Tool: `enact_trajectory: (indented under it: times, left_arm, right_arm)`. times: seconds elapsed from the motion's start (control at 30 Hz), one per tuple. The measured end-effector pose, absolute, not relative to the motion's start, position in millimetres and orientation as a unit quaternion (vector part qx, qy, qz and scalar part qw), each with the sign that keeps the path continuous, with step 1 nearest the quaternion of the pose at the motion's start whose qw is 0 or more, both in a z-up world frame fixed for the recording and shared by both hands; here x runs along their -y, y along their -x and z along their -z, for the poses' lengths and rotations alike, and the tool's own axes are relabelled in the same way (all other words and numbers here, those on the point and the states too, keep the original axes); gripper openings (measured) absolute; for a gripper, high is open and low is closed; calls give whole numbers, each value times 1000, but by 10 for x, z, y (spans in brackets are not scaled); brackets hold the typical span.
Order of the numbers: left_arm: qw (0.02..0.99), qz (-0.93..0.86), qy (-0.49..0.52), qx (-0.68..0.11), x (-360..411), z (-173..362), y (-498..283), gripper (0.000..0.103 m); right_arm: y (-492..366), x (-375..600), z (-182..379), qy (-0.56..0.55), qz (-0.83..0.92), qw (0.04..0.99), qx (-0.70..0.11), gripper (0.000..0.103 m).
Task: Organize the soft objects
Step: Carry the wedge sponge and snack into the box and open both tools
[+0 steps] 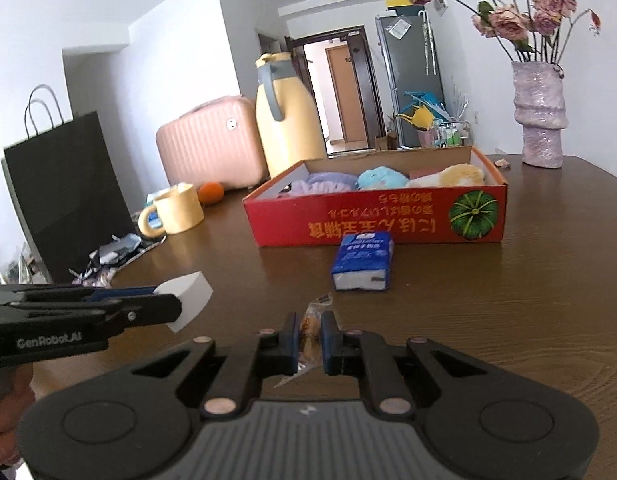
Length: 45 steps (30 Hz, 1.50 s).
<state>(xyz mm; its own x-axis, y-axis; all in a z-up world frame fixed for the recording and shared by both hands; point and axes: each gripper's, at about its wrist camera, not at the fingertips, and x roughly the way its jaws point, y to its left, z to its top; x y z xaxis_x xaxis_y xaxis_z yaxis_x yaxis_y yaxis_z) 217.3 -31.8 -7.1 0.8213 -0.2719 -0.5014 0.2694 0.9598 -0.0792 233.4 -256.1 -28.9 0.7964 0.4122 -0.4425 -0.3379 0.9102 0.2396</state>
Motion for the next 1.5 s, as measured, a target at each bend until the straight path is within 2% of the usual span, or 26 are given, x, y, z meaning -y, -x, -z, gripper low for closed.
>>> enact_trajectory:
  times: [0.13, 0.3, 0.4, 0.57, 0.6, 0.67, 0.7, 0.73, 0.8, 0.97, 1.1, 1.13, 1.2, 1.33, 1.5]
  left_arm:
    - [958, 148, -7, -247, 454, -56, -2383, 25]
    - [965, 151, -31, -212, 673, -389, -3075, 26]
    - [964, 152, -46, -214, 863, -508, -3715, 26]
    - [949, 138, -40, -281, 1107, -311, -4770, 29]
    - [947, 143, -40, -284, 1142, -268, -4905, 31]
    - [943, 128, -26, -307, 1142, -152, -5181, 40]
    - [939, 128, -16, -318, 1130, -95, -5286, 51]
    - [935, 133, -5, -328, 1099, -50, -5346, 55]
    - [928, 151, 21, -341, 1018, 19, -5416, 56]
    - [927, 151, 25, -343, 922, 39, -5420, 57]
    - [936, 140, 26, -323, 823, -191, -5270, 69]
    - [940, 135, 25, -313, 793, -265, -5213, 72]
    - [949, 123, 13, -291, 727, -411, -5075, 75]
    - [964, 92, 3, -250, 506, -640, -4667, 79]
    - [980, 34, -22, -197, 272, -780, -3983, 82]
  right_arm:
    - [-2622, 2687, 116, -94, -215, 943, -235, 11]
    - [-3493, 2837, -369, -86, -224, 949, -203, 11]
    - [-4301, 2914, -454, -121, -225, 936, -242, 11]
    - [-5369, 2926, -217, -161, -187, 916, -315, 11]
    - [-5493, 2901, -149, -163, -187, 913, -325, 11]
    - [-5658, 2850, -42, -164, -182, 908, -339, 14]
    - [-5700, 2825, 1, -165, -181, 907, -344, 16]
    - [-5730, 2797, 52, -165, -181, 905, -348, 18]
    - [-5763, 2772, 96, -167, -180, 904, -351, 36]
    - [-5699, 2765, 67, -166, -177, 908, -340, 36]
    - [-5492, 2819, -162, -150, -179, 917, -322, 38]
    - [-5404, 2836, -231, -141, -180, 921, -314, 40]
    - [-5203, 2860, -355, -113, -178, 930, -300, 51]
    - [-4686, 2908, -581, -55, -163, 951, -256, 56]
    - [-3905, 2982, -776, 2, -145, 971, -189, 73]
